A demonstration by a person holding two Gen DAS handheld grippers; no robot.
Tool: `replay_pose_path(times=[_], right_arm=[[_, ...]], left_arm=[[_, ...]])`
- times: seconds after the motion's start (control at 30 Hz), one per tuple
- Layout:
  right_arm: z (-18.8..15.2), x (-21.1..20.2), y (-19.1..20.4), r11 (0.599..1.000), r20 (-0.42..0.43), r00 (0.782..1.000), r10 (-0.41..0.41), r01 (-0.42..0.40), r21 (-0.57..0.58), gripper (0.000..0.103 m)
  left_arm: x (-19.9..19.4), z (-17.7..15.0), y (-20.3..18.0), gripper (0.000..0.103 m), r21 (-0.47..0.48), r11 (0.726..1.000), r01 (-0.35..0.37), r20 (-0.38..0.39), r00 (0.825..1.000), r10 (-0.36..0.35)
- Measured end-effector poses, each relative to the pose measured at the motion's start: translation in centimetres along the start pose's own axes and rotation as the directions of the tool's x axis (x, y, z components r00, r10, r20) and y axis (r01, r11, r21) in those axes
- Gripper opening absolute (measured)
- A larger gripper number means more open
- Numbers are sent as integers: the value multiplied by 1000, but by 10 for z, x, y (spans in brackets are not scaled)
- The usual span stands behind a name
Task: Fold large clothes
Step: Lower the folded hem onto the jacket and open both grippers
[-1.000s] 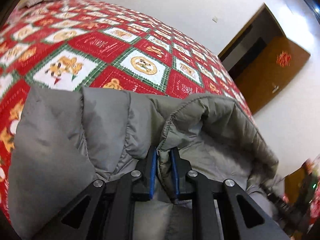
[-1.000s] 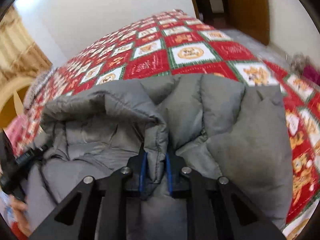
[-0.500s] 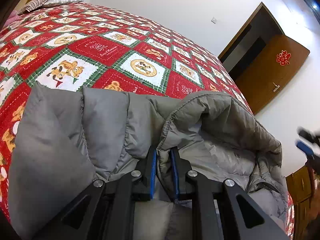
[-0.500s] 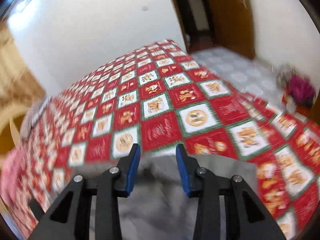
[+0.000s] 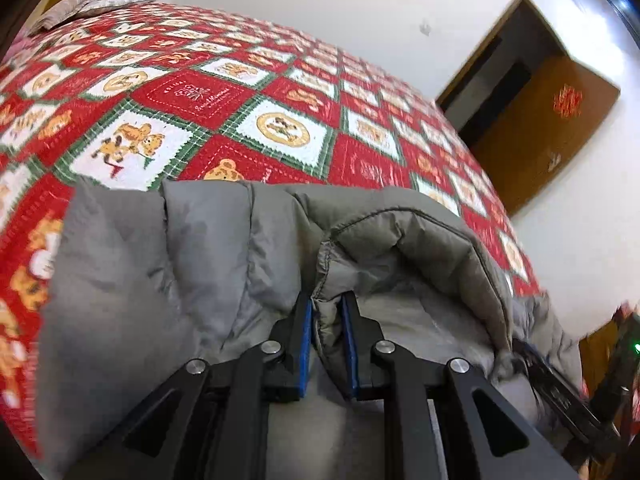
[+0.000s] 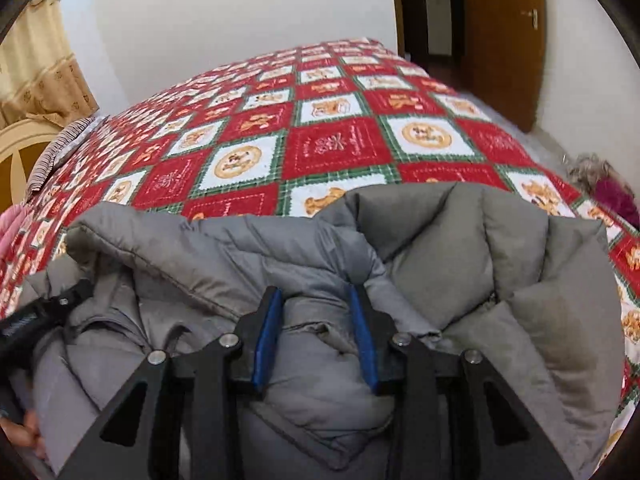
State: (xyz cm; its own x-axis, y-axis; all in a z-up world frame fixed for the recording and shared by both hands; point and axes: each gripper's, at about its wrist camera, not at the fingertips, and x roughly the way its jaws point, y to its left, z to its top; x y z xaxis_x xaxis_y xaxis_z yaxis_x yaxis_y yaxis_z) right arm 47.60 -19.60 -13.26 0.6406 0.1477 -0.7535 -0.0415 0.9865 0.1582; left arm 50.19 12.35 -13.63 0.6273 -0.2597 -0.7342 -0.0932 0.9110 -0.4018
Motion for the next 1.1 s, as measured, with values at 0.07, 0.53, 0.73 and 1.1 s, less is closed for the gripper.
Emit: replay_pose_path(times=[0.07,0.53,0.73,1.1], right_arm=[[2,1,4,1000,7,1000,-15,15,-19,39],[-3,-3,8,1000,54,999,-7,7,-4,40],[-3,-3,6,1000,59,998,10,-11,16,40],[11,-15,19,1000,35,999,-15,16,-10,45]], left_arm=[[-23,3,-5,17,53,998,-22,-6,1000,22],[32,65,-126,84,304,932,-195,42,981,192],[40,10,-51,85,192,942,-277,-1,959,282],[52,-2,-59,92,239,912,-334,81,942,324]])
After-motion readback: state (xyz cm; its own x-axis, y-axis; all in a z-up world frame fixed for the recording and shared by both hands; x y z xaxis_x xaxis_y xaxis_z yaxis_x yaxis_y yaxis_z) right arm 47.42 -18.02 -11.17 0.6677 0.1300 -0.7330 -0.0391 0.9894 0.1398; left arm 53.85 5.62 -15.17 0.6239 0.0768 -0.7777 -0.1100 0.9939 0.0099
